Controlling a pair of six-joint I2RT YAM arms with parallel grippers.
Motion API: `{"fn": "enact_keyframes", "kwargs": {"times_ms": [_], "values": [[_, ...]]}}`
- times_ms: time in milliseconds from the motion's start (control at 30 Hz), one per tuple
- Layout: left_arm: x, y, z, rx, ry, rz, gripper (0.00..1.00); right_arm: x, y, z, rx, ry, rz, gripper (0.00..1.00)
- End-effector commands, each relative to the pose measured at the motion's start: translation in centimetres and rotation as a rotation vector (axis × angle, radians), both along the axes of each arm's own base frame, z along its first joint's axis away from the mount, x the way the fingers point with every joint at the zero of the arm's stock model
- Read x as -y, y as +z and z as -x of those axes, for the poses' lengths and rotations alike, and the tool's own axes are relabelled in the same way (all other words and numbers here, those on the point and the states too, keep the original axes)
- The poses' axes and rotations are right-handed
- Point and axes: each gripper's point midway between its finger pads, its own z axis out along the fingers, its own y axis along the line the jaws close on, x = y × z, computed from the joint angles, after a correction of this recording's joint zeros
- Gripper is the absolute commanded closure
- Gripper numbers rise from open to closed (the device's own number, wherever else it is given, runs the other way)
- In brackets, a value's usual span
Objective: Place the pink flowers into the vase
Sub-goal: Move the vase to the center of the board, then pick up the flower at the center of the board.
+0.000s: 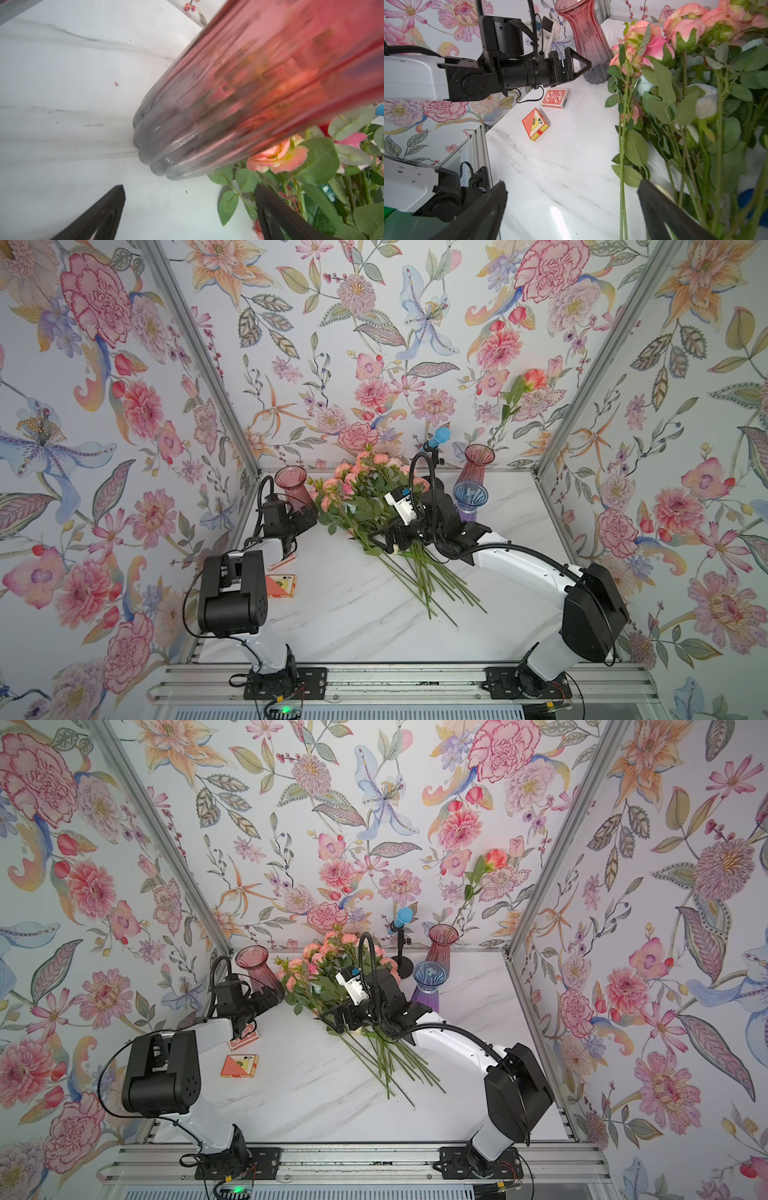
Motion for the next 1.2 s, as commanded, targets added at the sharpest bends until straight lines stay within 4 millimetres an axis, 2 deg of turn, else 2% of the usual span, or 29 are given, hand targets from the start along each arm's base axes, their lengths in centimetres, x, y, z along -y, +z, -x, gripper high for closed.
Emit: {"fn": "enact_keyframes", "kwargs": {"times_ms": [0, 67, 100, 233, 367, 467, 600, 733, 800, 867, 933, 1167], "values": [[2.0, 0.9, 1.5, 0.011, -0.065, -0.01, 0.0, 1.8, 0.8, 0.2, 0.019, -0.039, 0.024, 0.01], [4.5, 0.8, 2.4, -0.003, -0.132, -0.014, 0.0, 2.9, 0.7, 0.0, 0.01, -0.071, 0.041, 0.01], [5.7, 1.8, 2.8, 0.016, -0.161, -0.013, 0.0, 3.4, 0.6, -0.1, 0.007, -0.084, 0.049, 0.01], [11.5, 2.5, 5.2, 0.036, -0.277, 0.052, 0.0, 5.4, 0.2, 0.1, -0.001, -0.128, 0.092, 0.0], [15.5, 2.0, 7.4, 0.048, -0.336, 0.208, 0.0, 7.3, 0.0, 1.0, 0.024, -0.15, 0.138, 0.01], [17.6, 1.6, 8.6, 0.037, -0.366, 0.274, 0.0, 8.6, -0.5, 1.6, 0.04, -0.16, 0.172, 0.01], [19.4, 1.0, 9.2, 0.03, -0.378, 0.376, 0.01, 9.8, -0.9, 2.2, 0.071, -0.164, 0.202, 0.01], [20.7, 0.6, 9.0, 0.021, -0.389, 0.419, 0.04, 10.7, -1.2, 2.4, 0.084, -0.191, 0.216, 0.01], [20.8, 0.3, 8.7, 0.013, -0.382, 0.408, 0.06, 11.0, -1.2, 2.4, 0.082, -0.201, 0.214, 0.01], [21.0, 0.9, 8.4, 0.033, -0.378, 0.427, 0.08, 11.2, -1.1, 2.6, 0.079, -0.207, 0.21, 0.01], [21.2, 0.0, 8.1, 0.017, -0.372, 0.448, 0.12, 11.3, -1.2, 2.7, 0.077, -0.212, 0.21, 0.01], [21.9, 0.5, 7.5, 0.03, -0.383, 0.468, 0.2, 11.7, -2.0, 2.8, 0.073, -0.217, 0.23, 0.01]]}}
